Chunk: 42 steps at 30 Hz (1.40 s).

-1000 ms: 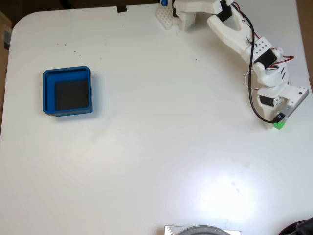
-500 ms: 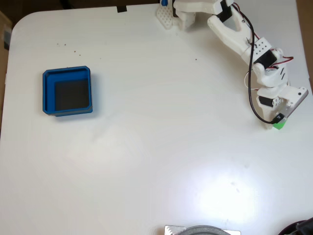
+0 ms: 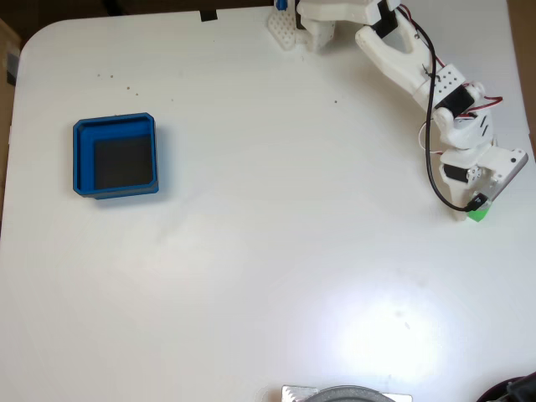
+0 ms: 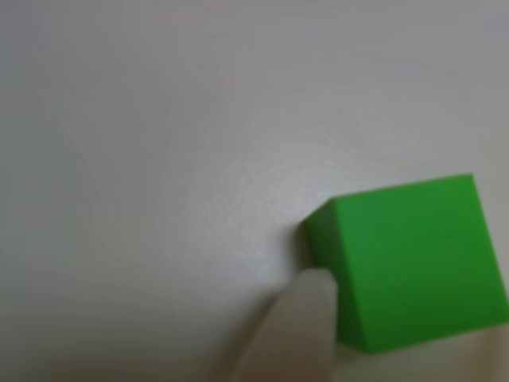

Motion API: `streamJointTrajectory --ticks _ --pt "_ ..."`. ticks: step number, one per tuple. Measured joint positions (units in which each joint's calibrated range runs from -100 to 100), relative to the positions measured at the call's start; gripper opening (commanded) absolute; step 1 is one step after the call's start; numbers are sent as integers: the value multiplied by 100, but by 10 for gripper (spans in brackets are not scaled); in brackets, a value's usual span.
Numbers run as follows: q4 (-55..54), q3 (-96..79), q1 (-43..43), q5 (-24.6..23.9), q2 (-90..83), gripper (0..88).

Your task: Pick up green cube and drop it in the blue box

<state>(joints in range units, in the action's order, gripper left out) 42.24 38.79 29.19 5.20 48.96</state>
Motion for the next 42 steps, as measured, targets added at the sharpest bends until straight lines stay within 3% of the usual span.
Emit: streamJointTrajectory --ticks 13,42 --pt "0 0 36 347 0 293" --pt "0 0 36 342 242 293"
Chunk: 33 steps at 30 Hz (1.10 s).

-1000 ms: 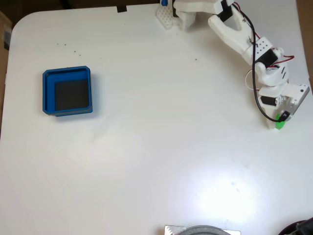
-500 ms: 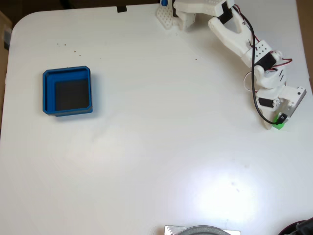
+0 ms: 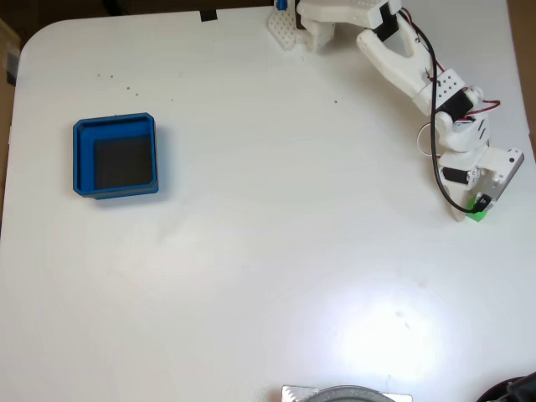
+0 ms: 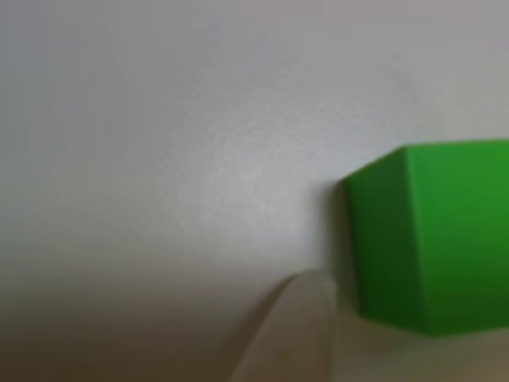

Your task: Pick up green cube and drop it in the blue box

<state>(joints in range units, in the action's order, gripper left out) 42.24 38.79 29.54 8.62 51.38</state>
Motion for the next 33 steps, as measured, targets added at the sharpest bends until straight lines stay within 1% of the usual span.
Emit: streamJointTrajectory --ticks 30,33 --pt "0 0 0 0 0 291" --pt "0 0 0 0 0 276"
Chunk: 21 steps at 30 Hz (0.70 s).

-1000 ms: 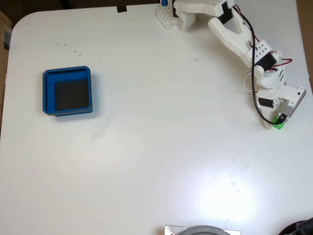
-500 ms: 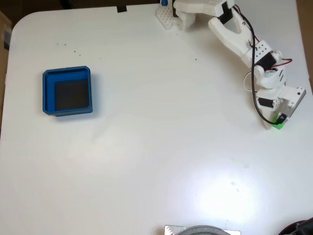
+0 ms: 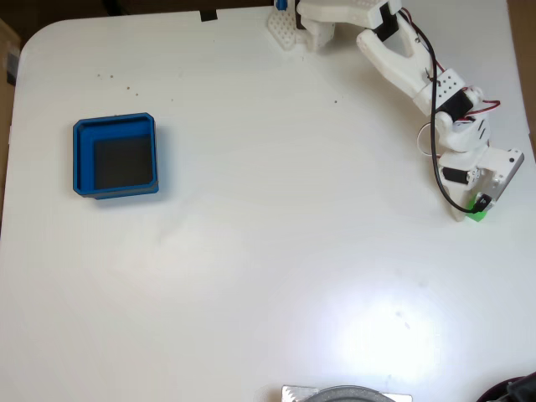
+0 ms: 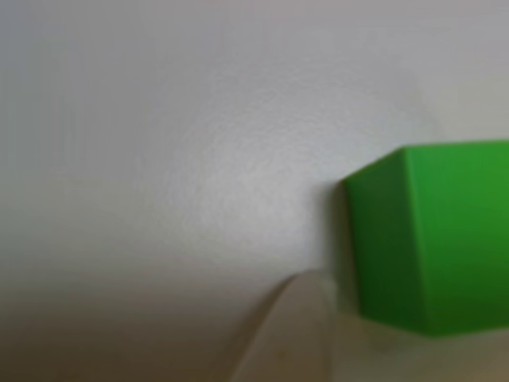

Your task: Pick up green cube and drop it in the blue box

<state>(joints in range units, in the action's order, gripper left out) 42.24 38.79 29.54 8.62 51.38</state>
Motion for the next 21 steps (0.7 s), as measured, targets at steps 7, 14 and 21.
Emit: streamJointTrajectory --ticks 7,14,21 --pt "0 0 0 0 0 119" --pt "0 0 0 10 0 8" --pt "0 0 0 10 0 10"
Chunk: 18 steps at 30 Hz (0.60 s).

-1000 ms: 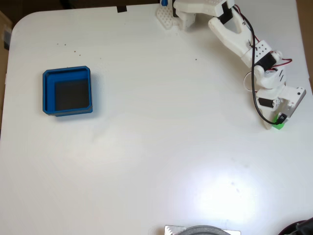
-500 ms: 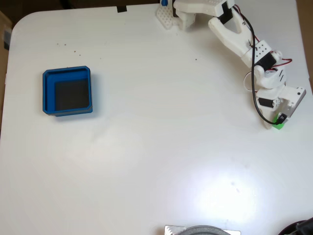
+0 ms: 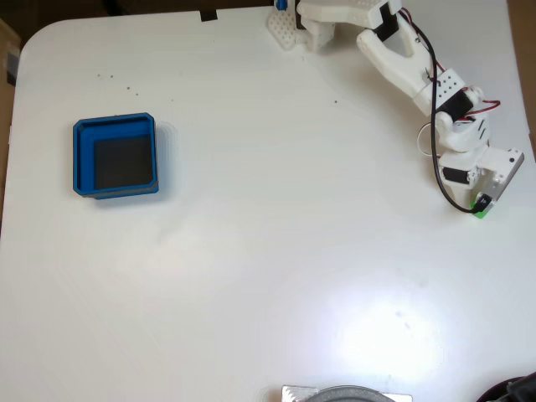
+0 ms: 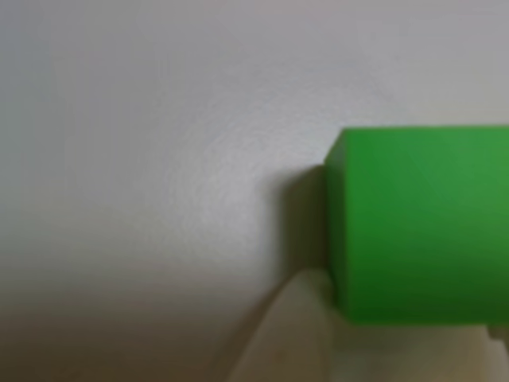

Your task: Pick up green cube and drop it in the blue box

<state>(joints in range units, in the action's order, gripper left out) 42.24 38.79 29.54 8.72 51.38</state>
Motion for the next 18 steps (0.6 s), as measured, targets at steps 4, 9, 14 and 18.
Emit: streamJointTrajectory --ticks 4,9,14,18 --pt "0 0 0 -10 0 10" --pt "0 0 0 -10 0 10" --pt "0 0 0 -10 -301 10" --pt "0 0 0 -10 -718 10"
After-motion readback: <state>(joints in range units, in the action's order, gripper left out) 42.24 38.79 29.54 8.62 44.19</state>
